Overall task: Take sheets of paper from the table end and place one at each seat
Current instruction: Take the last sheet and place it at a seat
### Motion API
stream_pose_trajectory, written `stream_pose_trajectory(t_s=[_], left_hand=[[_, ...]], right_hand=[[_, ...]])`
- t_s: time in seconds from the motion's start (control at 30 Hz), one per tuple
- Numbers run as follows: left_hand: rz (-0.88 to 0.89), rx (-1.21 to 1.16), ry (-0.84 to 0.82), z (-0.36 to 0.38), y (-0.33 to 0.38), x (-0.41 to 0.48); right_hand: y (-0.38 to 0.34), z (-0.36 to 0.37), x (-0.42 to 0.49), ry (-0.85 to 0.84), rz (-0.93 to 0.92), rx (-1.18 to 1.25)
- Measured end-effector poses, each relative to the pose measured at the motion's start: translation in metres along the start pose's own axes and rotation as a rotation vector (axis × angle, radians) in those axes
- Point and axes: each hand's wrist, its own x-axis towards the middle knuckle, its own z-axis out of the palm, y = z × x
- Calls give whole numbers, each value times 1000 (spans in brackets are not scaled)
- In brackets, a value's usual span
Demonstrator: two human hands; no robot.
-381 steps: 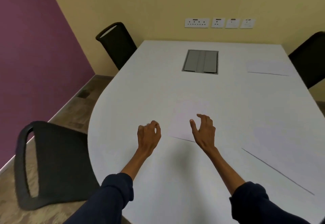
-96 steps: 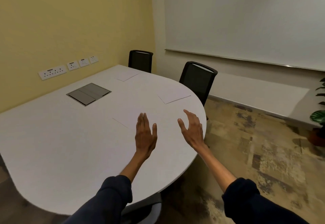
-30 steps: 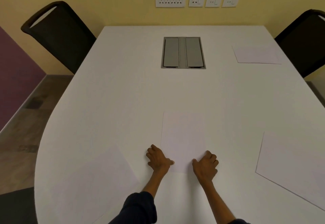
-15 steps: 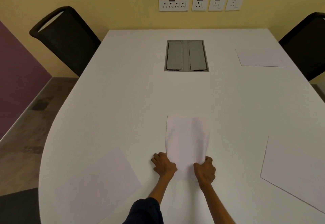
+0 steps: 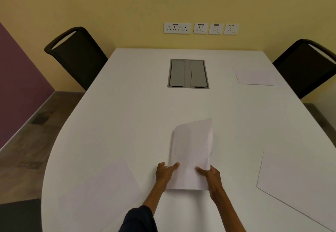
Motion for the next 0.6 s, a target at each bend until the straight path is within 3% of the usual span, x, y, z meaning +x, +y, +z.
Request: stream_pose_trajectory(t_s=[0.27,0.6], left_hand=[[177,-319,-257,-40,34,-46],[405,-383,-91,-166,51,-99]], right_hand=[[-41,-20,-26,-108,-135,-3],[-86,72,-57,-143,-364,-36]])
